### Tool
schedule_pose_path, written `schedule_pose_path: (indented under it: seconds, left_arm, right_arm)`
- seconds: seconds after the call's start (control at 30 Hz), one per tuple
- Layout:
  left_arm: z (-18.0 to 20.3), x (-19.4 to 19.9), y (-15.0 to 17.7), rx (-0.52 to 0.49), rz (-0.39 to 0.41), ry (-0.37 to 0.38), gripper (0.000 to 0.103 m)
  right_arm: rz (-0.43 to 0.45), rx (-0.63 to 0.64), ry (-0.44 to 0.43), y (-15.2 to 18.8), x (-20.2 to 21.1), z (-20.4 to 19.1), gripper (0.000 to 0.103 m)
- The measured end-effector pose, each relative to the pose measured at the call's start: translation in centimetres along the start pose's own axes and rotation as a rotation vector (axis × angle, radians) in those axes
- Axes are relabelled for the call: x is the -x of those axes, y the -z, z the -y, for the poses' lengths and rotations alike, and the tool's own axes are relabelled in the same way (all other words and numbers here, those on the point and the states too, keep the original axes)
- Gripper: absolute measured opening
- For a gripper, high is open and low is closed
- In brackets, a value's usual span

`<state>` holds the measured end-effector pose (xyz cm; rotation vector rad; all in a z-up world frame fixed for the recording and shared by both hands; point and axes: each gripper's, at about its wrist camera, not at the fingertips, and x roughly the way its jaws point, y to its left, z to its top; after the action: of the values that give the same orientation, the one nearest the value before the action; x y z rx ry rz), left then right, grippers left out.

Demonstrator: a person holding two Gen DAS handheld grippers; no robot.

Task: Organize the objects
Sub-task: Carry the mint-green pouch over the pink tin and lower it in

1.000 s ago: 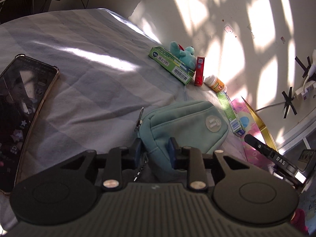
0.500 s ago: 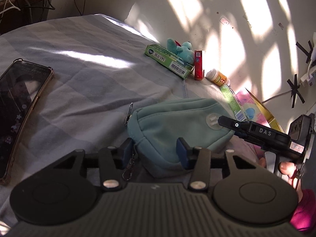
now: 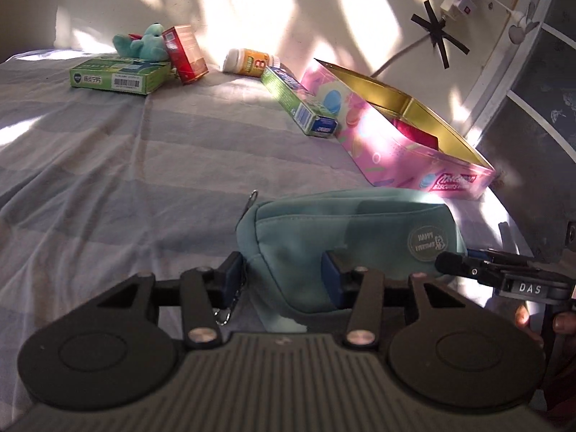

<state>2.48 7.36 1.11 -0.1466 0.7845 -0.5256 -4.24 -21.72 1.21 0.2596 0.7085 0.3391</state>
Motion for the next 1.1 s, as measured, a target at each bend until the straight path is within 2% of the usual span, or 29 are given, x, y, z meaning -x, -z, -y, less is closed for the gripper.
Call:
schedule_pose_path:
  seconds: [0.17,0.3,0.43,0.53,0.6,0.7,0.83,1.03,1.07,1.1]
  left_arm:
    - [4.2,-2.5,-0.1,-0.096,-0.04,0.068,0.05]
    - [5.7,-1.7,-1.2,-0.114,-0.018,0.095,0.05]
    - [7.6,-0.3,-4.3,-0.147,0.073,0.096,0.05]
    - [9.7,-0.5,-6.9,-0.197,0.148,0.082,0.05]
    - [11.3,-1.8,-9.0,-0.233,0.191,0.068,0.05]
    - [12.7,-4.5,-11.5,-0.248,0.207,0.07,0.05]
    - [13.0,-9.0,-14.5,-0.231,0.195,0.06,0.05]
    - [12.5,-14.2,-17.4,-0.187,0.165,0.026,0.051]
    - [12.3,-15.0,-17.8,-0.183,0.163,0.018,0.051]
    - [12.2,-15.9,-18.2,-0.177,0.158,0.013,0.052]
  right_arm:
    - [0.061,-0.101,0.077,2.0,4.2,3.6,0.048]
    - [0.125,-0.125,0.071,2.0,5.9,4.7,0.046]
    - [0.248,-0.085,0.04,-0.2,7.7,4.8,0.045]
    - [0.329,-0.065,0.047,-2.5,8.0,5.5,0.045]
    - [0.372,-0.065,0.065,-4.2,7.8,6.6,0.045]
    - [0.416,-0.074,0.114,-6.7,7.1,8.6,0.045]
    - [0.424,-0.107,0.16,-9.7,5.7,11.9,0.045]
    - [0.371,-0.122,0.23,-13.4,2.0,15.5,0.046]
    - [0.353,-0.121,0.245,-13.8,1.3,16.1,0.046]
    - [0.338,-0.121,0.253,-14.3,0.6,16.7,0.052]
